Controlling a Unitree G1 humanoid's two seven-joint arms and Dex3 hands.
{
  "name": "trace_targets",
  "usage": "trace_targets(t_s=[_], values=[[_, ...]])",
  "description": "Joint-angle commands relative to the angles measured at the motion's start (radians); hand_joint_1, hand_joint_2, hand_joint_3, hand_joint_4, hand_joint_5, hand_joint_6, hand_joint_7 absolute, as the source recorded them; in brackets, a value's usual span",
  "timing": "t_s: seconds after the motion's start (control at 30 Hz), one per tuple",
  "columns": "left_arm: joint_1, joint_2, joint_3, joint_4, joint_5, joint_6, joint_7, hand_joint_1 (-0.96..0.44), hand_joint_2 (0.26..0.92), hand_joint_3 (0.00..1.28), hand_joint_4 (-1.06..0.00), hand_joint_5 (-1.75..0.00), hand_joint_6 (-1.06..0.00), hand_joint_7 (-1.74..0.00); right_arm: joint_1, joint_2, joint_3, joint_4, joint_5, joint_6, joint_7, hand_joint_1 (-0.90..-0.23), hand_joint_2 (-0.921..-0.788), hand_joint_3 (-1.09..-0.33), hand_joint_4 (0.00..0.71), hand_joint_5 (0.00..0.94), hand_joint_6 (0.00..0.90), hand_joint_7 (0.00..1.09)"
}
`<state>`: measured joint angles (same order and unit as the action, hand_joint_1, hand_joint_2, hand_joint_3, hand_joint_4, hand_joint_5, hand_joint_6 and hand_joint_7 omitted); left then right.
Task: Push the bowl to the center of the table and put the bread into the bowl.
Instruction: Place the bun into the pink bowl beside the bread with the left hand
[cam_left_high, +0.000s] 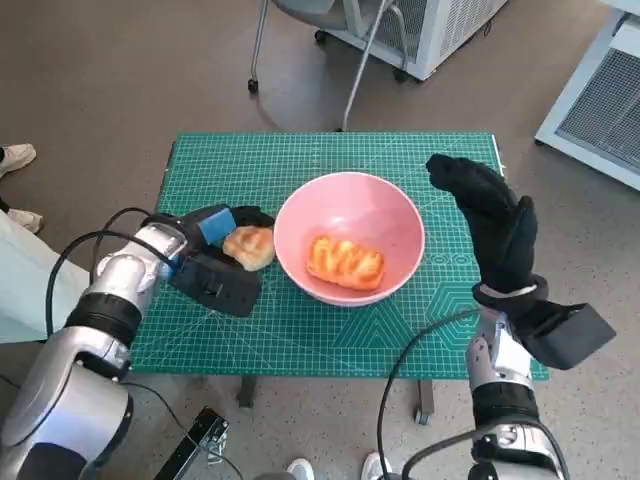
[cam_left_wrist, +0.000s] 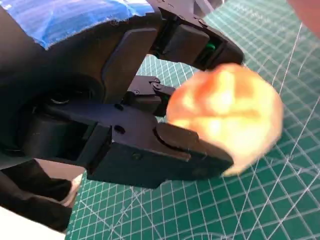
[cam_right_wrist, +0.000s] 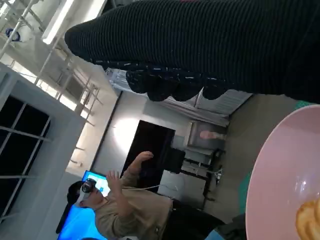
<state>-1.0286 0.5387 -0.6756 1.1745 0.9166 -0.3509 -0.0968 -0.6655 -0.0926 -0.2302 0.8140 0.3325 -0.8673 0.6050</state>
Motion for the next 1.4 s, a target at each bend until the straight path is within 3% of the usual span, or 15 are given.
trace_targets(t_s=[0.03,0.73,1.07,1.4], values=[[-0.008,0.004,0.017,0.019,-0.032,-0.009,-0.034,0.0,0.92,0.11,-0.59,-1.36,-0.65,-1.03,0.02,-0.005,-0.002,0.008,0.003,0.009,-0.004,-0.587,-0.921,-0.74,0.366,0.007,0.034,0.8],[-0.116,0.173,0.171,-0.11,-0.132,0.03,-0.076,0.0,0.921,0.09,-0.61,-1.29,-0.65,-1.1,0.012,0.002,-0.001,0.013,0.007,0.014,0.0,-0.578,-0.921,-0.74,0.366,0.006,0.038,0.8],[-0.092,0.251,0.272,-0.353,-0.173,0.083,-0.124,0.0,0.92,0.09,-0.63,-1.21,-0.64,-1.17,0.012,0.003,0.003,0.008,0.004,0.015,0.0,-0.586,-0.921,-0.741,0.365,0.005,0.037,0.8],[-0.01,0.246,0.369,-0.69,-0.224,0.141,-0.184,0.0,0.92,0.08,-0.64,-1.18,-0.65,-1.18,0.003,0.001,0.004,0.015,0.001,0.018,0.001,-0.593,-0.921,-0.742,0.365,0.005,0.033,0.8]])
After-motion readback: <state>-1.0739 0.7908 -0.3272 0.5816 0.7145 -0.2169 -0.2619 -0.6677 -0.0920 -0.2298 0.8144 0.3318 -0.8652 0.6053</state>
